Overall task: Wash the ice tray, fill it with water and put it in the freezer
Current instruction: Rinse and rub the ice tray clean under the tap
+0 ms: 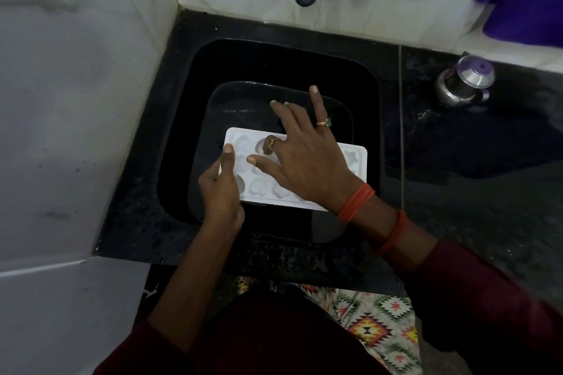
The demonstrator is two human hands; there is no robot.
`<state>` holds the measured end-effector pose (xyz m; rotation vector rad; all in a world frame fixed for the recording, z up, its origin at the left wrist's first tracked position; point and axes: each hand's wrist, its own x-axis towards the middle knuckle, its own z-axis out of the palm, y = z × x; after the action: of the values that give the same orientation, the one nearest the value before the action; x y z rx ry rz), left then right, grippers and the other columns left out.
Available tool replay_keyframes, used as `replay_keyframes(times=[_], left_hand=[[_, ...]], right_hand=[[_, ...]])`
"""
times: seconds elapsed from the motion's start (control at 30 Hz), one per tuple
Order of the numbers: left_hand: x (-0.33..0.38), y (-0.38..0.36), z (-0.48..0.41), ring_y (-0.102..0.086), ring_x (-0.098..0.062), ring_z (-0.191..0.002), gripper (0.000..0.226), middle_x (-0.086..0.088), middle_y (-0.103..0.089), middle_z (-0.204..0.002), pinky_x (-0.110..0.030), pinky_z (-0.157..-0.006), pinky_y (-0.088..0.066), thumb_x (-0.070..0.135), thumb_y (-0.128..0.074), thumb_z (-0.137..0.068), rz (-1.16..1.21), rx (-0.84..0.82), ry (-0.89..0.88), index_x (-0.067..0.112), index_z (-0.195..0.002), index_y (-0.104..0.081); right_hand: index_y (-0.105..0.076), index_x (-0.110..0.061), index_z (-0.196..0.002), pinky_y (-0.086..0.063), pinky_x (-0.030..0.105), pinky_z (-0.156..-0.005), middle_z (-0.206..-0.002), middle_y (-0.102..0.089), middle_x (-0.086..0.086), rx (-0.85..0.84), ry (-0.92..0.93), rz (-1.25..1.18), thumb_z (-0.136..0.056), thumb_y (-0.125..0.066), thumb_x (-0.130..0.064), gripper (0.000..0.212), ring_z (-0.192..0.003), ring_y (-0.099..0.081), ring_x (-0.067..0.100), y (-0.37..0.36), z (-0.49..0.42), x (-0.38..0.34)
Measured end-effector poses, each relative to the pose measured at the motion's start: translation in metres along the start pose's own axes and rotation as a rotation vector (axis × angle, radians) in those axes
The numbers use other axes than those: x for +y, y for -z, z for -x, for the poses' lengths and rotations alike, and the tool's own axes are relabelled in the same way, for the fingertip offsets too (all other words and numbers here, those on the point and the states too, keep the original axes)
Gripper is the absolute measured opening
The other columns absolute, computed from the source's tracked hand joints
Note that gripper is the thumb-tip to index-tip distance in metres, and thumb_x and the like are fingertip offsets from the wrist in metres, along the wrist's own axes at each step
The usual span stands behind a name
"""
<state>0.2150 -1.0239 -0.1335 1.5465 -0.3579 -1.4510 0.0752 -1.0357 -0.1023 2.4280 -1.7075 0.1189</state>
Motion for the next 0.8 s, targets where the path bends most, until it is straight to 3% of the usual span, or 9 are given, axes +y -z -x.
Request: replay_keyframes(times=[0.2, 0.47, 0.6, 0.8], left_hand=[[0.001, 0.000, 0.001, -0.074, -0.014, -0.068, 0.027, 0.001, -0.076, -0.074, -0.027, -0.055, -0.058, 0.032, -0.062, -0.099, 0.000, -0.003, -0.003, 0.010, -0.089, -0.072], [0.000, 0.004, 0.000, -0.074, -0.015, -0.074, 0.035, -0.006, -0.076, -0.088, -0.025, -0.058, -0.058, 0.036, -0.060, -0.100, -0.039, -0.016, -0.034, 0.004, -0.103, -0.073], [0.001, 0.004, -0.001, -0.074, -0.017, -0.073, 0.031, -0.005, -0.077, -0.086, -0.027, -0.056, -0.058, 0.035, -0.060, -0.100, -0.017, -0.018, -0.019, 0.007, -0.097, -0.073], [-0.001, 0.008, -0.005, -0.075, -0.023, -0.082, 0.032, -0.010, -0.078, -0.095, -0.032, -0.065, -0.061, 0.035, -0.060, -0.100, -0.021, -0.030, -0.037, 0.006, -0.102, -0.074]], right_hand=[[-0.079, -0.024, -0.103, -0.001, 0.060, -0.123, -0.148, -0.050, 0.019, -0.001, 0.007, -0.032, -0.099, -0.035, -0.066, 0.061, -0.136, -0.047, 0.032, 0.000, -0.001, -0.003], [-0.077, -0.021, -0.109, -0.001, 0.060, -0.123, -0.149, -0.049, 0.018, -0.039, 0.015, -0.008, -0.099, -0.028, -0.068, 0.069, -0.137, -0.046, 0.031, 0.001, 0.004, -0.011], [-0.075, -0.020, -0.114, 0.002, 0.059, -0.123, -0.151, -0.047, 0.017, -0.021, 0.001, -0.007, -0.099, -0.030, -0.068, 0.068, -0.138, -0.045, 0.029, 0.006, 0.009, -0.012], [-0.076, -0.026, -0.108, 0.004, 0.059, -0.123, -0.152, -0.046, 0.014, 0.018, 0.011, -0.064, -0.099, -0.034, -0.069, 0.061, -0.139, -0.045, 0.025, 0.011, 0.019, -0.014]])
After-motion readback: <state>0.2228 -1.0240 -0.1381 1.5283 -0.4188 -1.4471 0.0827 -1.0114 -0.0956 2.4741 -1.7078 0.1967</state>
